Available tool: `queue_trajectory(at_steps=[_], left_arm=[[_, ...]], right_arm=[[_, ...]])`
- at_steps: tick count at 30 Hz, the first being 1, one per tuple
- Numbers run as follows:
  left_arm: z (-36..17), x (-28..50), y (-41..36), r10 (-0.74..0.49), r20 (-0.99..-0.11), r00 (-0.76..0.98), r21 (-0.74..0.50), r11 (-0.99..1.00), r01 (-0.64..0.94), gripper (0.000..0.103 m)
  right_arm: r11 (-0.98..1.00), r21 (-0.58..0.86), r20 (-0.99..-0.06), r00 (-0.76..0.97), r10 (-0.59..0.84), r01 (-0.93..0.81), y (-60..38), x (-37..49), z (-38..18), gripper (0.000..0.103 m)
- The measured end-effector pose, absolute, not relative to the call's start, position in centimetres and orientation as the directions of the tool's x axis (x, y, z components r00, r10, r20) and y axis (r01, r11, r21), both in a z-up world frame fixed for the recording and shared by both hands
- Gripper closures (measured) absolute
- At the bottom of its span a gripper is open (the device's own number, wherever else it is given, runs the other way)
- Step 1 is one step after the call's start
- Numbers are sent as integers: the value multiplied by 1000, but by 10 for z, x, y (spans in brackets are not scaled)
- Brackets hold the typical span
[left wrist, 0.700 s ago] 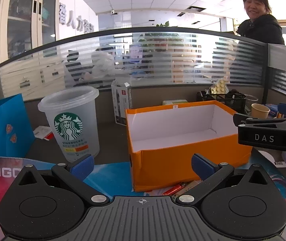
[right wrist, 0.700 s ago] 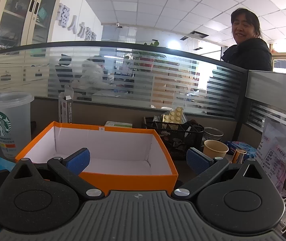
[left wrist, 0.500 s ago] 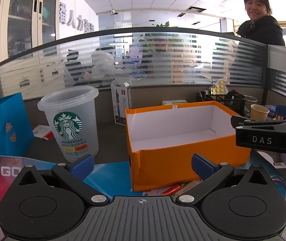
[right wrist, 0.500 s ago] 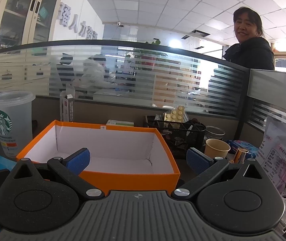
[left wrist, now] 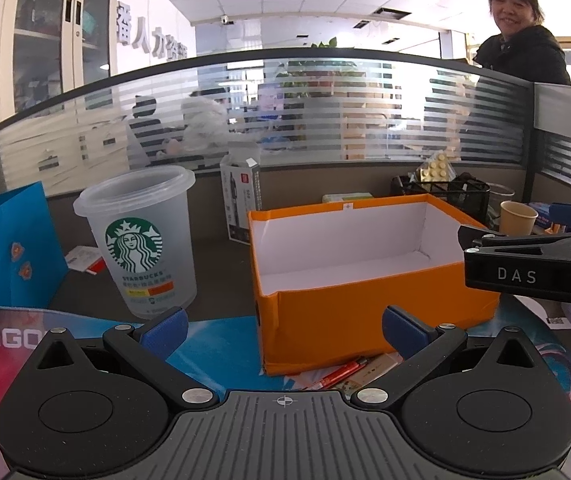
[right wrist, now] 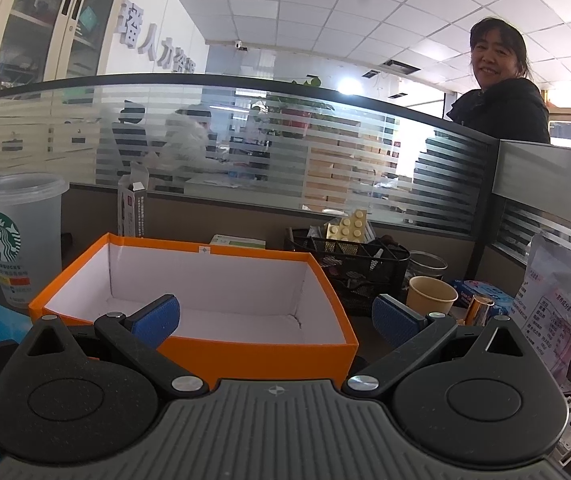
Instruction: Organize rigid objects
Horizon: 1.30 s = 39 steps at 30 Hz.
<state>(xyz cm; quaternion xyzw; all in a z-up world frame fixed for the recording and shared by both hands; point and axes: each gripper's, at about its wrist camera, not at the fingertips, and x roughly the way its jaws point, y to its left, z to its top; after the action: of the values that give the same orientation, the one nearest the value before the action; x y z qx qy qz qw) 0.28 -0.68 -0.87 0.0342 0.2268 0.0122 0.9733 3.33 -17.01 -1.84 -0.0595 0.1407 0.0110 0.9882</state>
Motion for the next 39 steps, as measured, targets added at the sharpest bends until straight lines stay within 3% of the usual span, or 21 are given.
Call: queue_trajectory(at_steps=[39], left_arm=[[-16,8,-1,89,-486,869,82,995,-56,0]], right_arm=[[988,-143,-301,954,9,-54,-157,37,-22,0]])
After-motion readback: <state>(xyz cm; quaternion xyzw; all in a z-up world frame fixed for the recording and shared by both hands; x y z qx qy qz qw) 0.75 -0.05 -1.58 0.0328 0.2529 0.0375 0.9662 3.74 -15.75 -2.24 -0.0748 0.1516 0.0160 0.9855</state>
